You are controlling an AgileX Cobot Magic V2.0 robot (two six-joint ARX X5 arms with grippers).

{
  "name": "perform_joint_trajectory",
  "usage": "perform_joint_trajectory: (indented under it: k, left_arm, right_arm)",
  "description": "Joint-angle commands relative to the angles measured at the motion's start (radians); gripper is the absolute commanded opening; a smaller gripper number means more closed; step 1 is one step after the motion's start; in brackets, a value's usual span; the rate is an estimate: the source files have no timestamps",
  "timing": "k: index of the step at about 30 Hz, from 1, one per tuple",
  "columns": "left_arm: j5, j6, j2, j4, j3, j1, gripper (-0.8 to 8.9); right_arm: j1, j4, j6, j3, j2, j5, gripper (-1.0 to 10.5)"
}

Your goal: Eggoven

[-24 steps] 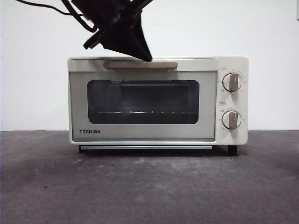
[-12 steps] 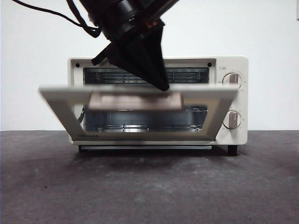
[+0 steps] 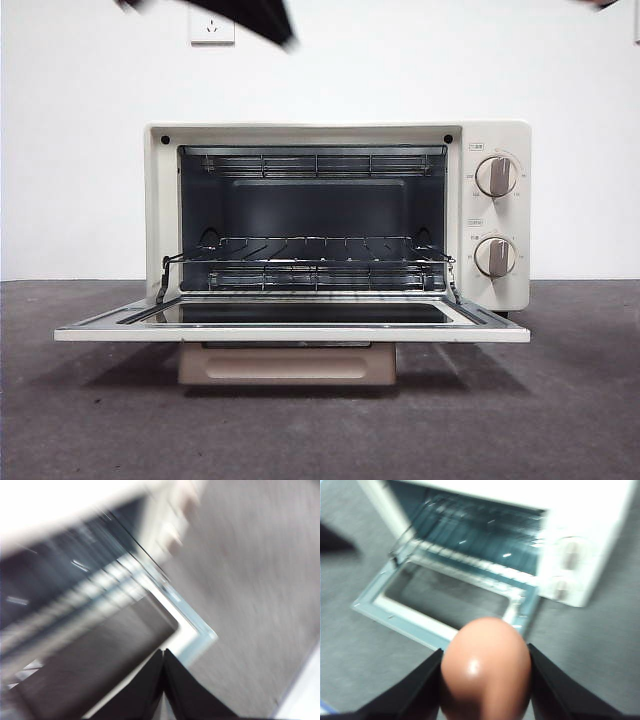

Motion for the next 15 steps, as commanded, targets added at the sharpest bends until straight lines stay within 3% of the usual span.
perform_joint_trajectory:
  k: [1, 9, 15]
  left_arm:
    - [0.003, 0.006, -0.107, -0.04, 0.006, 0.045, 0.07]
    - [0.005, 0.004, -0.482, -0.125, -0.208, 0.22, 0.06]
    - [0.017, -0.018, -0.661, -0.191, -0.319, 0.264, 0.06]
  right_arm:
    - [0.009, 0.087, 0.006, 0.012, 0.078, -0.038, 0.0]
    - [0.009, 0.344, 0.03, 0.01, 0.351, -0.03, 0.0]
    - [0.008, 0.481, 0.036, 0.01, 0.513, 0.021, 0.0]
